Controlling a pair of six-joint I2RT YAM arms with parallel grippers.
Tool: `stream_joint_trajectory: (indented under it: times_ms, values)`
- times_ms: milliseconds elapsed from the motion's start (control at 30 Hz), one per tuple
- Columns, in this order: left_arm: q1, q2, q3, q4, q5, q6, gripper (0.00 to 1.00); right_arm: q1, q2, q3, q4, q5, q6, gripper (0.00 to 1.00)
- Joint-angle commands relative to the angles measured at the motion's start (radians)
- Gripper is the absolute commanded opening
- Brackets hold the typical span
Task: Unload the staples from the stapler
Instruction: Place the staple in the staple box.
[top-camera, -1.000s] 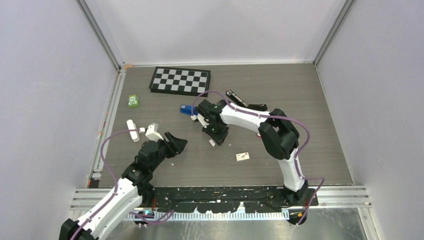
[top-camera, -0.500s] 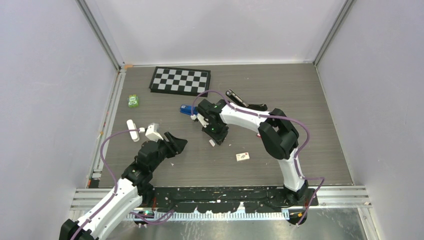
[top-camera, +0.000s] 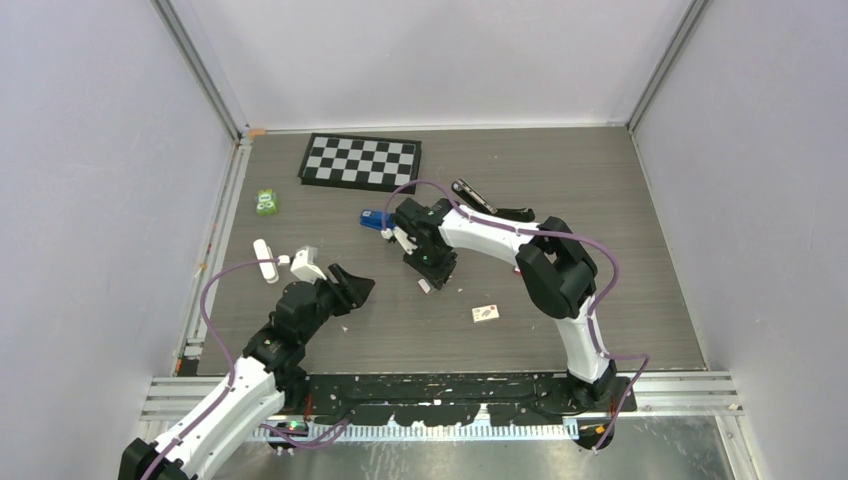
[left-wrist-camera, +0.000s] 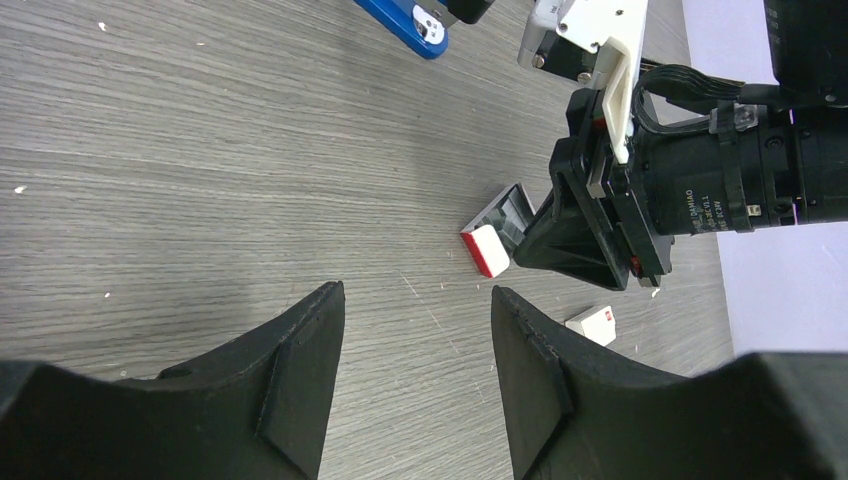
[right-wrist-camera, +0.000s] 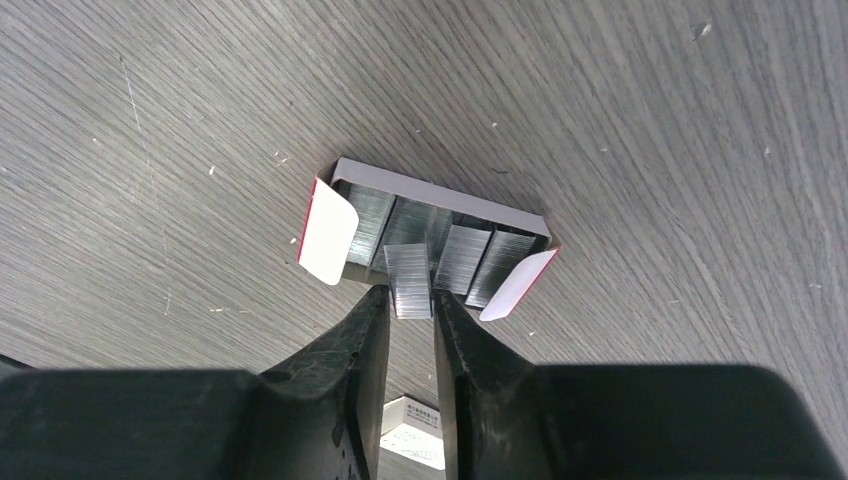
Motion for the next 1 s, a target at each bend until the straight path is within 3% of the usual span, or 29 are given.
stream_joint_trajectory:
  times_ms: [0, 467, 967]
  values:
    - [0.005, -0.011, -0.006, 0.025, -0.018, 0.006, 0.57, 0.004, 0.005, 0.035, 0.002, 0.015, 0.014, 0.29]
    - [0.005, -0.013, -0.006, 0.027, -0.013, 0.002, 0.57, 0.004, -0.024, 0.039, 0.005, -0.003, 0.019, 0.32]
    - [0.006, -0.013, -0.007, 0.031, -0.007, -0.002, 0.57, 0.002, -0.030, 0.037, 0.023, -0.005, 0.034, 0.27]
